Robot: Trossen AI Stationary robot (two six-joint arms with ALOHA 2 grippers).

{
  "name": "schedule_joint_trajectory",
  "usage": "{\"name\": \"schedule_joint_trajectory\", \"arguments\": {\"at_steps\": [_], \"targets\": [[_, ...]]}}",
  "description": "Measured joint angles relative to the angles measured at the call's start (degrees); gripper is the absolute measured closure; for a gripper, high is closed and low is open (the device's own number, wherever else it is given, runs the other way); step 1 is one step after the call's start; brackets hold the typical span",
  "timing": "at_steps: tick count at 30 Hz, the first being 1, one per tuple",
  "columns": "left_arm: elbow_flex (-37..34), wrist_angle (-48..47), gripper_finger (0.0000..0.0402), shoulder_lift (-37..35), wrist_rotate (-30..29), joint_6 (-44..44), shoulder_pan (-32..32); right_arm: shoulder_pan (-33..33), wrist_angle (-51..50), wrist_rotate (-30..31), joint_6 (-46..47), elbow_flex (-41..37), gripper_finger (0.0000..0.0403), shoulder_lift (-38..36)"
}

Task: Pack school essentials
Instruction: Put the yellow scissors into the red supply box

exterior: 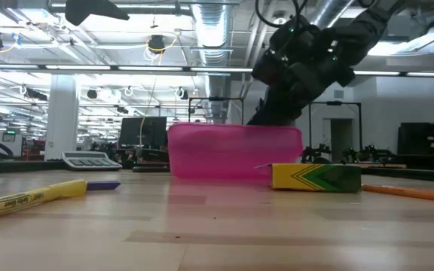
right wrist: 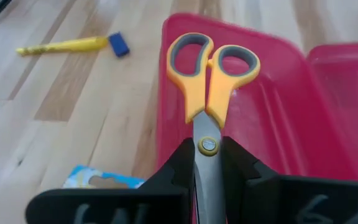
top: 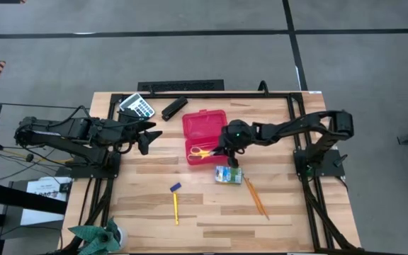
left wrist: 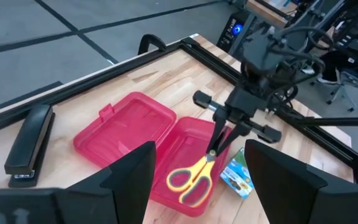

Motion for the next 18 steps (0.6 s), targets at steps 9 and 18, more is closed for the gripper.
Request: {"name": "schedule_joint_trajectory", "arguments": {"at_steps": [9,18], "targets": [[0.0,0.0,0.0160,0.0,-0.1,0.1,0.0,0.7,0.0,-0.2,1.4,0.0,0.0326,3.2],[0.0,0.0,0.0160,0.0,-0.2,0.1,0.0,0.7,0.0,-0.1,3.8,0.0,0.0271,6.2]]}}
